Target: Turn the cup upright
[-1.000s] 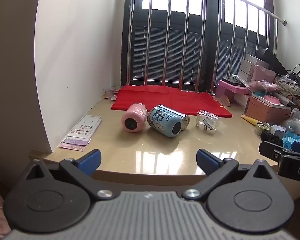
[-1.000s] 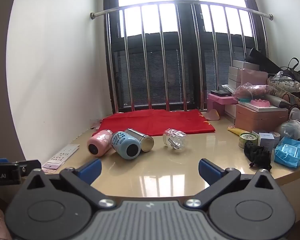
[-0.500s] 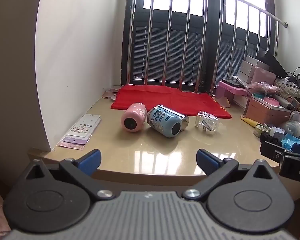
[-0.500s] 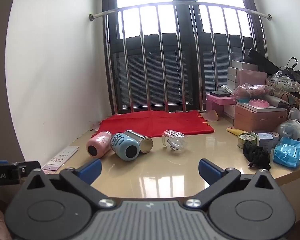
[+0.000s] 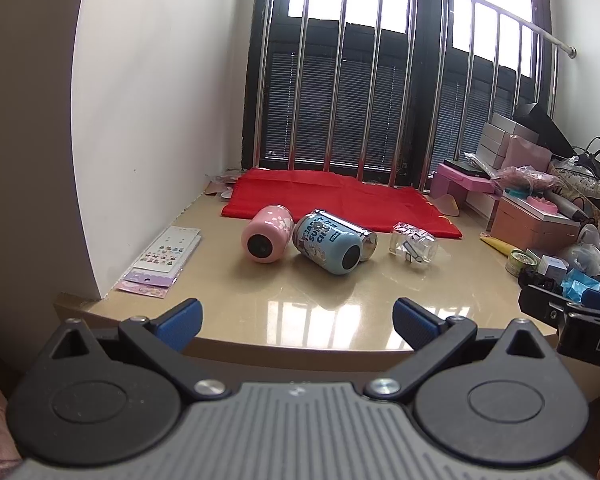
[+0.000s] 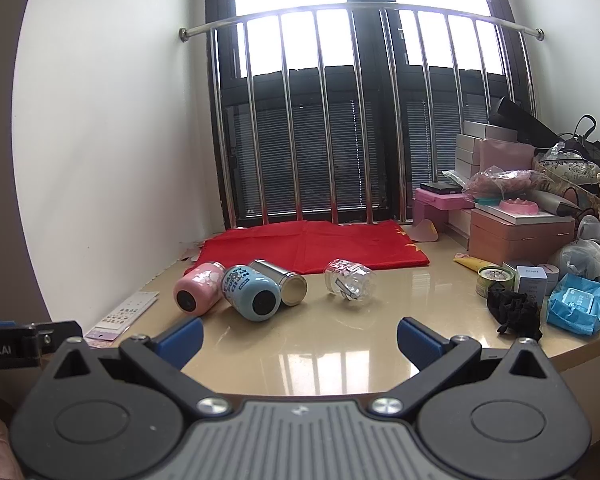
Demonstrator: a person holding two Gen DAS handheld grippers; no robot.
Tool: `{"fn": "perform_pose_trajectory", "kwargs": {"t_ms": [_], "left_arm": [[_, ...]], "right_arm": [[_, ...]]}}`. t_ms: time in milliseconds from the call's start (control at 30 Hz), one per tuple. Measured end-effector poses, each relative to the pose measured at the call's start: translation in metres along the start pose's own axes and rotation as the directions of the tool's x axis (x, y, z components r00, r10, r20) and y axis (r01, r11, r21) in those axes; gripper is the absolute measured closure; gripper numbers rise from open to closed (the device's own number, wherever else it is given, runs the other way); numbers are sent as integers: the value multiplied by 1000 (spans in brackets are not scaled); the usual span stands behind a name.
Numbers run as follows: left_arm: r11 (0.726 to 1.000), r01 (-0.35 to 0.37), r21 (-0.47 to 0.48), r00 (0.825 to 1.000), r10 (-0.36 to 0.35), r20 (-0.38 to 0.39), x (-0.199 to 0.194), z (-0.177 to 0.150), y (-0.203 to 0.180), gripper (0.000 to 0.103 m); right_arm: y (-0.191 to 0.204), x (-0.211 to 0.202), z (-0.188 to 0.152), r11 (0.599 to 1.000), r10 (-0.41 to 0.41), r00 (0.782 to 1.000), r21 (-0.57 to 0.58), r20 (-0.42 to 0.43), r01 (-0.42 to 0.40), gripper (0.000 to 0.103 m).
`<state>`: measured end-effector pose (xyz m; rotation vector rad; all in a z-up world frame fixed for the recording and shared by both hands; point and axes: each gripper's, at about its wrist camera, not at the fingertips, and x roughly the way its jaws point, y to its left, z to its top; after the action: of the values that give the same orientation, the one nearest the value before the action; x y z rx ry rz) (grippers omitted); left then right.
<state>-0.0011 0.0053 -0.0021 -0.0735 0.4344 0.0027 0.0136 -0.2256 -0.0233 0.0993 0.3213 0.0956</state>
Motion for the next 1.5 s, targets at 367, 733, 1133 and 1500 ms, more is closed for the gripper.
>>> {"fn": "perform_pose_trajectory", "kwargs": {"t_ms": [367, 733, 1133, 1500], "left_arm": [[1000, -3, 2, 1000, 3, 1, -1, 0, -2, 0], [1000, 1, 0, 1000, -1, 6, -3, 3, -1, 0], [1000, 2, 0, 1000, -2, 13, -4, 3, 0, 0], [1000, 3, 1, 1000, -3, 14, -4, 4, 1, 0]], "right_arm": [[0, 0, 0, 1000, 0, 1000, 1, 0, 0, 0], [0, -3, 2, 1000, 3, 1000, 0, 7, -3, 0], [0, -5, 2, 1000, 4, 1000, -2, 9, -4, 0], [1, -6, 3, 1000, 3, 1000, -2, 10, -3, 0]]}}
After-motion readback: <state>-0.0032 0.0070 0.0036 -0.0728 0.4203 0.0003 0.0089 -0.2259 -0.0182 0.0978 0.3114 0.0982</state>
